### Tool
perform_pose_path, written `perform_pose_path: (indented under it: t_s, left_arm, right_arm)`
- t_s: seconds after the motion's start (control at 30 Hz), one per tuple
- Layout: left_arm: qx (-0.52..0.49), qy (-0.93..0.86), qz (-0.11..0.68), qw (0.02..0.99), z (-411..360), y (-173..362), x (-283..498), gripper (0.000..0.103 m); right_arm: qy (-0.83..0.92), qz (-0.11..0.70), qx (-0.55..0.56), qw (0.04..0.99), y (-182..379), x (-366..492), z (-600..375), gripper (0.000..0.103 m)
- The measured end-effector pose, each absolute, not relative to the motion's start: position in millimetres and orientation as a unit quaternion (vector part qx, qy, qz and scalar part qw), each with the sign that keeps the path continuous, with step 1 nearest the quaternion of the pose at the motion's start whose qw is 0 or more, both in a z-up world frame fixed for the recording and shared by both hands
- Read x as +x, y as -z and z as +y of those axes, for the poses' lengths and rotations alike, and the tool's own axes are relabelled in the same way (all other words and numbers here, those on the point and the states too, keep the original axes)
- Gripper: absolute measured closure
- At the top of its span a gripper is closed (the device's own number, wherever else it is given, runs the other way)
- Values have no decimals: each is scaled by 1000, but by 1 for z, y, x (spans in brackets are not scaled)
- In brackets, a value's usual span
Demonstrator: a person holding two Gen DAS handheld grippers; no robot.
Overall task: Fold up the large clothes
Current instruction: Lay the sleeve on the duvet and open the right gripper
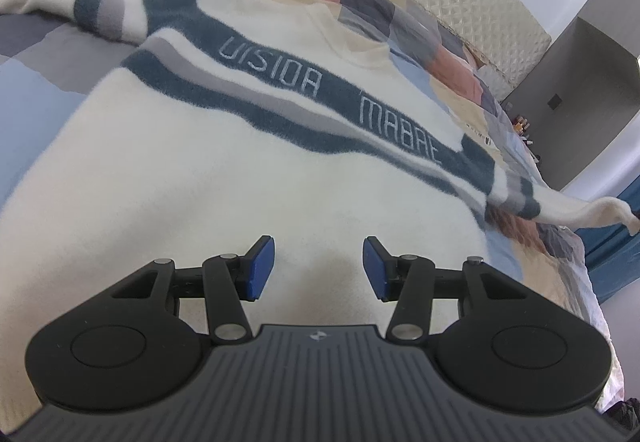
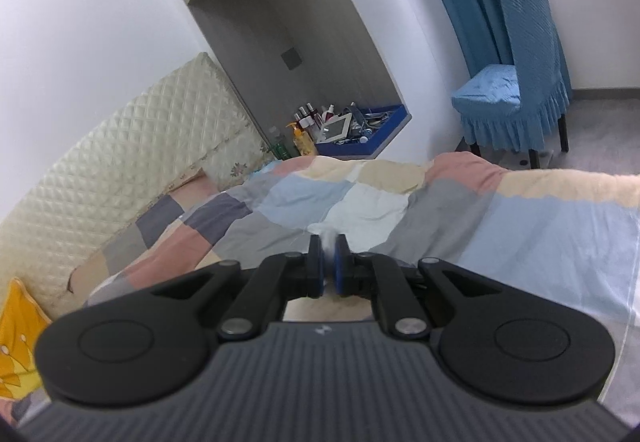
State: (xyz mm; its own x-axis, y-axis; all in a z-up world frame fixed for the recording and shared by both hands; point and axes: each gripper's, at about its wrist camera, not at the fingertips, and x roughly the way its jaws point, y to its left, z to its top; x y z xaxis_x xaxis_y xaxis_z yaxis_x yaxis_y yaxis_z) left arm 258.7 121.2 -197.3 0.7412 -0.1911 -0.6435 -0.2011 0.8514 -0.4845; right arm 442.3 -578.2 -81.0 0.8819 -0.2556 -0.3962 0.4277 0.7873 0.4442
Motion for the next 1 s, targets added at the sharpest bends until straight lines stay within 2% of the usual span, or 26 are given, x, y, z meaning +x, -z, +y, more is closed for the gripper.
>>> perform_pose_path:
  t_s: [0.57, 0.8, 0.9, 0.97, 1.0]
  left_arm:
    - [-250, -2, 362, 898, 121, 195, 267, 48]
    - [-248, 1, 366, 897, 121, 197, 270, 48]
    - [-252, 1, 370, 894, 119, 196, 270, 48]
    - [-254, 5, 371, 893, 119, 193, 271, 48]
    - [-248, 9, 371, 895, 118, 190, 271, 48]
  right_arm:
    - [263, 261, 252, 894, 223, 397, -621, 95]
    - [263, 281, 236, 893, 242, 391, -611, 95]
    - [253, 263, 236, 901, 234, 385, -611, 92]
    - [260, 258, 227, 902, 226, 381, -608, 84]
    - [266, 259, 220, 902, 221, 380, -606, 71]
